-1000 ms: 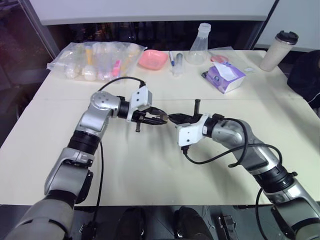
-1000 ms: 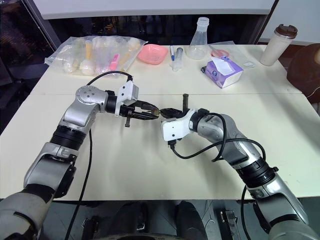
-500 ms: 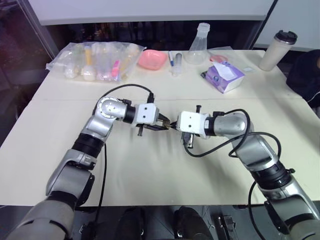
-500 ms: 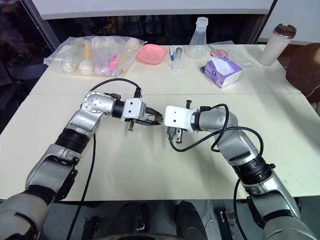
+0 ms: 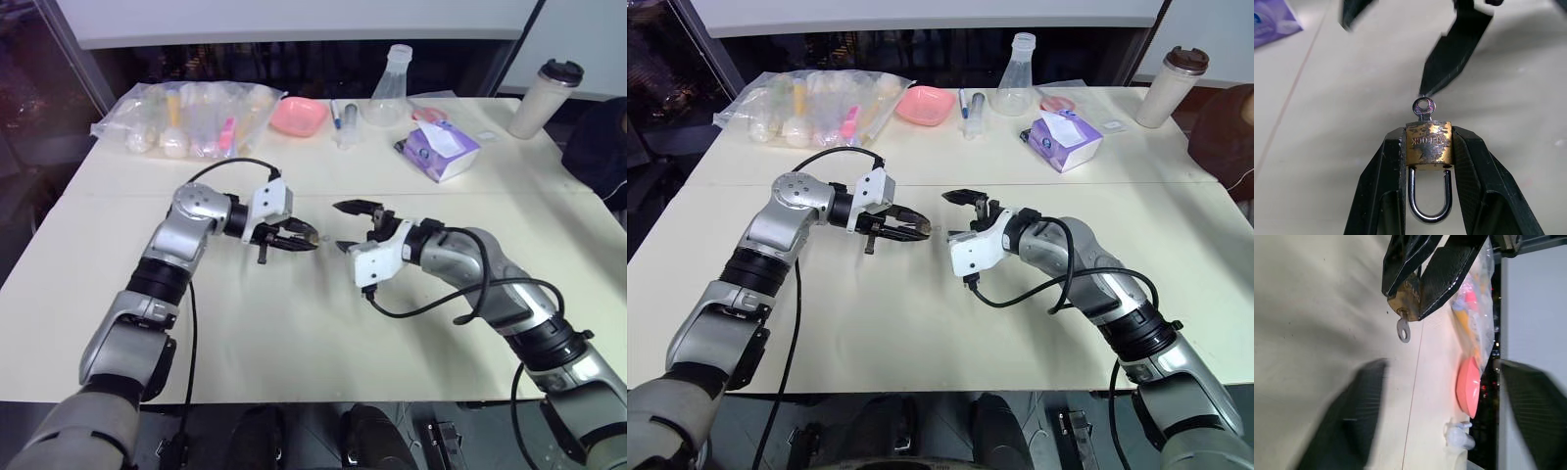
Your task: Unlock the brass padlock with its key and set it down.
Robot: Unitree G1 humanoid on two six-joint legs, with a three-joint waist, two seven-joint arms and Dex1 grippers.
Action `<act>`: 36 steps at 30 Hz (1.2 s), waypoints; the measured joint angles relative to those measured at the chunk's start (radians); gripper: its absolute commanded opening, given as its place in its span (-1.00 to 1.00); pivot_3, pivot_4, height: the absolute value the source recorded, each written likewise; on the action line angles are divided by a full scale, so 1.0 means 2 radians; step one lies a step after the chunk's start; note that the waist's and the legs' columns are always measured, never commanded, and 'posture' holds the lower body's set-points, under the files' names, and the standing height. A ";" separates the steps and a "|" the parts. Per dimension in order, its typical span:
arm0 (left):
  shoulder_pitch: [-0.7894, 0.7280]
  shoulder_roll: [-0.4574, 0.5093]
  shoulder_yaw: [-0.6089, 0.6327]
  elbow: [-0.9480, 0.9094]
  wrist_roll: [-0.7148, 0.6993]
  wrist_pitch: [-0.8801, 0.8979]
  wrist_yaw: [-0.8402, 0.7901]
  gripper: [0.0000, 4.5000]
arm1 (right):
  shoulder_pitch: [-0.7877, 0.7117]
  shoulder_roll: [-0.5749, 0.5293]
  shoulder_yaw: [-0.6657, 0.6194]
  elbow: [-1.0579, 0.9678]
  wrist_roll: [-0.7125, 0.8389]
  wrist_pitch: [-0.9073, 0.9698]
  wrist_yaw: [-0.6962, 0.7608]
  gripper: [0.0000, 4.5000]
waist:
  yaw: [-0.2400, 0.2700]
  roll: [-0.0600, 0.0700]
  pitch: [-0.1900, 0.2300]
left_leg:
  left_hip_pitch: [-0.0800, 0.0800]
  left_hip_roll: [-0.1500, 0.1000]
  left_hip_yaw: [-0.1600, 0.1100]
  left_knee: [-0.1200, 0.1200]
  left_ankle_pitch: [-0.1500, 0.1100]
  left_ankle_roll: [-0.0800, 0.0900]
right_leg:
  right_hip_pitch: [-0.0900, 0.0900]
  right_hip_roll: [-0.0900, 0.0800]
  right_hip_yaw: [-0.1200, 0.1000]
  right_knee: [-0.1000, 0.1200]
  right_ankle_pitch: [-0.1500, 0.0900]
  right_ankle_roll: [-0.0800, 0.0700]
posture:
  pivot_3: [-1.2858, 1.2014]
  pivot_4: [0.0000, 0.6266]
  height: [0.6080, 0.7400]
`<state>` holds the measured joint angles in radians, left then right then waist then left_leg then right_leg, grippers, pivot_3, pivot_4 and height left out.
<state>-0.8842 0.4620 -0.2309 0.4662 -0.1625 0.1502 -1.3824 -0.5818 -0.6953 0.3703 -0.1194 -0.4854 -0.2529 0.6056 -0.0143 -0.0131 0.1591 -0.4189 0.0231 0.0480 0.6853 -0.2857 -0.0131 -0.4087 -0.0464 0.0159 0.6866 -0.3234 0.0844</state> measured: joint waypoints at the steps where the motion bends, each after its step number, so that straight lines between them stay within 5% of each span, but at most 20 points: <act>1: 0.000 -0.001 0.003 -0.001 -0.004 0.011 -0.001 -0.67 | 0.000 0.001 0.000 0.000 0.000 -0.007 -0.004 0.99 | 0.000 0.000 0.000 | 0.000 0.000 0.000 0.000 0.000 0.000 | 0.000 0.000 0.000 0.000 0.000 0.000 | 0.03 -0.52 0.62; 13: -0.013 -0.004 0.010 -0.028 -0.034 0.079 -0.004 -0.67 | -0.008 0.026 0.000 0.014 -0.003 -0.042 -0.020 0.99 | 0.000 0.000 0.000 | 0.000 0.000 0.000 0.000 0.000 0.000 | 0.000 0.000 0.000 0.000 0.000 0.000 | 0.03 -0.52 0.62; 23: -0.017 -0.003 0.024 -0.040 -0.045 0.091 0.003 -0.67 | -0.010 0.029 0.000 0.024 -0.018 -0.062 -0.023 -0.98 | 0.000 0.000 0.000 | 0.000 0.000 0.000 0.000 0.000 0.000 | 0.000 0.000 0.001 0.000 0.000 0.000 | 0.03 -0.52 0.62; 33: -0.017 -0.002 0.026 -0.037 -0.047 0.098 0.002 -0.67 | -0.010 0.035 0.000 0.024 -0.026 -0.063 -0.024 -0.99 | 0.000 0.000 0.000 | 0.000 0.000 0.000 0.000 0.000 0.000 | 0.000 0.000 0.001 0.000 0.000 0.000 | 0.03 -0.52 0.62; 36: -0.017 -0.002 0.026 -0.040 -0.047 0.099 0.006 -0.06 | -0.010 0.038 0.000 0.025 -0.027 -0.061 -0.022 -1.00 | 0.000 0.000 0.000 | 0.000 0.000 0.000 0.000 0.000 0.000 | 0.000 0.000 0.001 0.000 0.000 0.000 | 0.03 -0.52 0.62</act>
<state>-0.9185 0.4571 -0.1783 0.3871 -0.2564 0.3477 -1.3695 -0.6016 -0.6201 0.3696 -0.0687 -0.5397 -0.3749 0.5613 -0.0142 -0.0130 0.1591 -0.4187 0.0232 0.0481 0.6858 -0.2855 -0.0136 -0.4085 -0.0468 0.0169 0.6870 -0.3234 0.0843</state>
